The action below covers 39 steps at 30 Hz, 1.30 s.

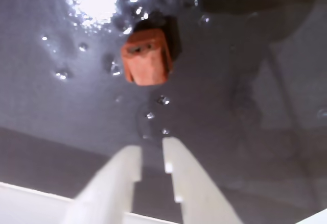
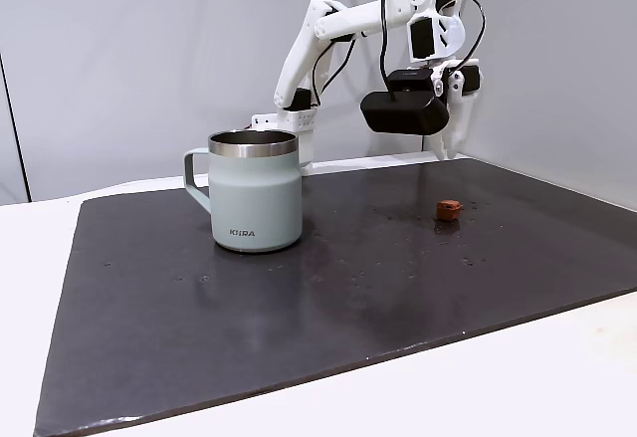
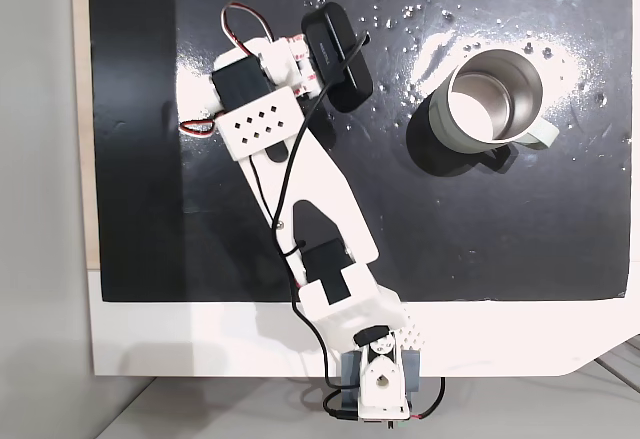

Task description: Grasp a cube and put it in the cup.

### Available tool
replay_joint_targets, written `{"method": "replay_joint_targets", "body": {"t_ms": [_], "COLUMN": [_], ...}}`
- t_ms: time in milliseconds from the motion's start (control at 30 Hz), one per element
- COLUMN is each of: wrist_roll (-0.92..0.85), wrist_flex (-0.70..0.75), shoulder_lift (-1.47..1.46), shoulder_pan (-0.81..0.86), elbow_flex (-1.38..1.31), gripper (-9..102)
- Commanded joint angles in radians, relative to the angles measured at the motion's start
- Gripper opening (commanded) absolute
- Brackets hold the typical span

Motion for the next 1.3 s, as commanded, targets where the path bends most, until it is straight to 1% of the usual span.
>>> {"method": "replay_joint_targets", "body": {"t_ms": [0, 100, 167, 500, 767, 1000, 1267], "wrist_roll": [0.017, 0.025, 0.029, 0.023, 0.023, 0.018, -0.006], "wrist_flex": [0.015, 0.014, 0.014, 0.023, 0.107, 0.126, 0.147], "shoulder_lift": [0.005, 0.003, -0.002, -0.058, -0.238, -0.336, -0.431], "shoulder_pan": [0.0, 0.009, 0.014, 0.021, 0.058, 0.058, 0.021], "elbow_flex": [-0.075, -0.075, -0.08, -0.094, -0.282, -0.374, -0.456], "gripper": [15, 24, 27, 26, 26, 25, 25]}}
